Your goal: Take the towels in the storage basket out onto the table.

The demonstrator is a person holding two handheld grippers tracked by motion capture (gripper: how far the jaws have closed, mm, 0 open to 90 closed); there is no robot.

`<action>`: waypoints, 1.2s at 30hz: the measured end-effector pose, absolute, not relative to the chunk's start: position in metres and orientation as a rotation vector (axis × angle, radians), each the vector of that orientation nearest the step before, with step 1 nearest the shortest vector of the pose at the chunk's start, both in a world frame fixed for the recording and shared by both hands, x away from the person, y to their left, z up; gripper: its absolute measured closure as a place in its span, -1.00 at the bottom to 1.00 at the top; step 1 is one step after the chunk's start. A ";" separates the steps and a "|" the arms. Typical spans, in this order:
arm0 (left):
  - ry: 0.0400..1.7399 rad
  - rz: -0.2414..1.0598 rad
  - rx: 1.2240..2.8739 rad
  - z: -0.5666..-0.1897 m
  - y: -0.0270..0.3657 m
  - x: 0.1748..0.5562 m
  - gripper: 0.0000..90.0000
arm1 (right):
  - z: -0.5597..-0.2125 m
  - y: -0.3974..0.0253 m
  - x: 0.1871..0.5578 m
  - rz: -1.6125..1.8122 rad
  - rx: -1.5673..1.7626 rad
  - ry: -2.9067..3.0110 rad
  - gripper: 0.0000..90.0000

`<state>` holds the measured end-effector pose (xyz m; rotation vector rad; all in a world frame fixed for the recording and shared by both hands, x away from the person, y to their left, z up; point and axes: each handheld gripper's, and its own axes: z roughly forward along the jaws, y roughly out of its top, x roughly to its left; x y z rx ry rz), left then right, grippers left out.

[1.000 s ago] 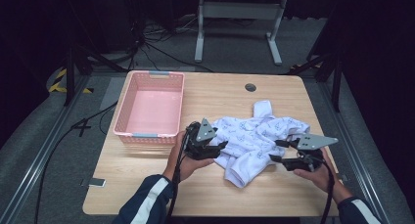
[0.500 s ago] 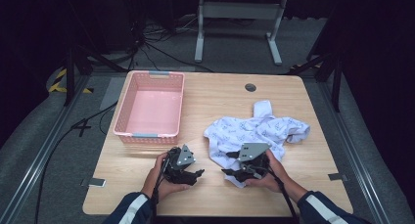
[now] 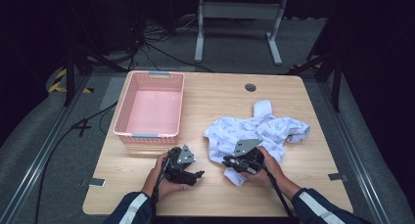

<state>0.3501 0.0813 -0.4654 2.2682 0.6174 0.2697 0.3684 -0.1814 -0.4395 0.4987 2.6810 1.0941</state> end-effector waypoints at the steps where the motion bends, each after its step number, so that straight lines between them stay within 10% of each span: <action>1: 0.622 0.267 2.269 -0.465 0.081 0.350 -0.36 | -0.429 -0.187 0.368 1.168 0.503 2.658 0.77; 11: 0.595 0.258 2.310 -0.471 0.071 0.353 -0.35 | -0.379 -0.242 0.366 1.360 0.638 2.453 0.67; 29: 0.539 0.207 2.157 -0.448 0.044 0.339 -0.37 | -0.419 -0.338 0.342 0.988 0.758 2.689 0.45; 36: 0.517 0.170 2.165 -0.449 0.027 0.336 -0.42 | -0.426 -0.338 0.324 0.958 0.690 2.781 0.09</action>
